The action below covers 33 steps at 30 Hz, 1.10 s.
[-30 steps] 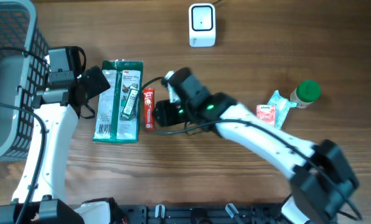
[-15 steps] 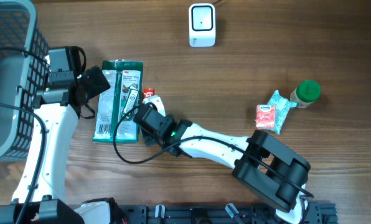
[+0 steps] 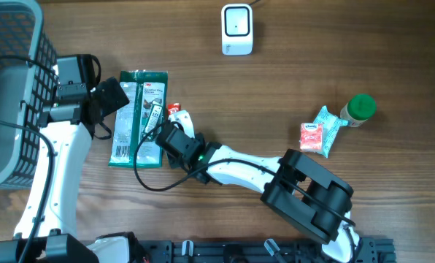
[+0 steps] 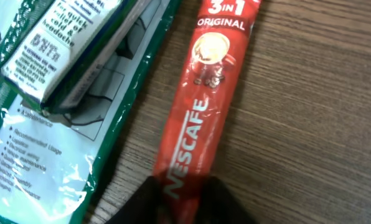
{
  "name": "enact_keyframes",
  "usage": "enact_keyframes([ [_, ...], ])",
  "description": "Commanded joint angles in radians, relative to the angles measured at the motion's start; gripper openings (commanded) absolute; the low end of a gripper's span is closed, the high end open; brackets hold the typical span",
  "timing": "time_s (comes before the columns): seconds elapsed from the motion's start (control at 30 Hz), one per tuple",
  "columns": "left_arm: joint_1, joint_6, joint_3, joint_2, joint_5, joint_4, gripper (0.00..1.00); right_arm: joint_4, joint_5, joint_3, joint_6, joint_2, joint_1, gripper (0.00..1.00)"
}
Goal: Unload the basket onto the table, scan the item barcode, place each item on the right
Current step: 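Lift the Nescafe stick and carry it right with the right gripper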
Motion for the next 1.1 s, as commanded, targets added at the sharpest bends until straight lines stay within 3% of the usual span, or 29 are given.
enact_keyframes([
  [0.0, 0.004, -0.009, 0.003, -0.006, 0.002, 0.003, 1.00, -0.075, 0.098, 0.002, -0.003, 0.023, -0.010, 0.04],
  [0.13, 0.004, -0.009, 0.003, -0.006, 0.002, 0.003, 1.00, -0.209, 0.151, 0.005, 0.000, -0.050, -0.048, 0.04],
  [0.3, 0.004, -0.009, 0.003, -0.006, 0.002, 0.003, 1.00, -0.328, 0.046, 0.005, -0.059, -0.171, -0.117, 0.04],
  [0.47, 0.004, -0.009, 0.003, -0.006, 0.002, 0.003, 1.00, -0.449, -0.208, 0.005, -0.191, -0.243, -0.235, 0.04],
  [0.63, 0.004, -0.010, 0.003, -0.006, 0.002, 0.003, 1.00, -0.458, -0.632, 0.005, -0.347, -0.247, -0.358, 0.04],
  [0.9, 0.004, -0.010, 0.003, -0.006, 0.002, 0.003, 1.00, -0.456, -1.170, 0.005, -0.368, -0.246, -0.570, 0.04],
  [1.07, 0.004, -0.009, 0.003, -0.006, 0.002, 0.003, 1.00, -0.447, -1.286, -0.011, -0.368, -0.246, -0.645, 0.04],
])
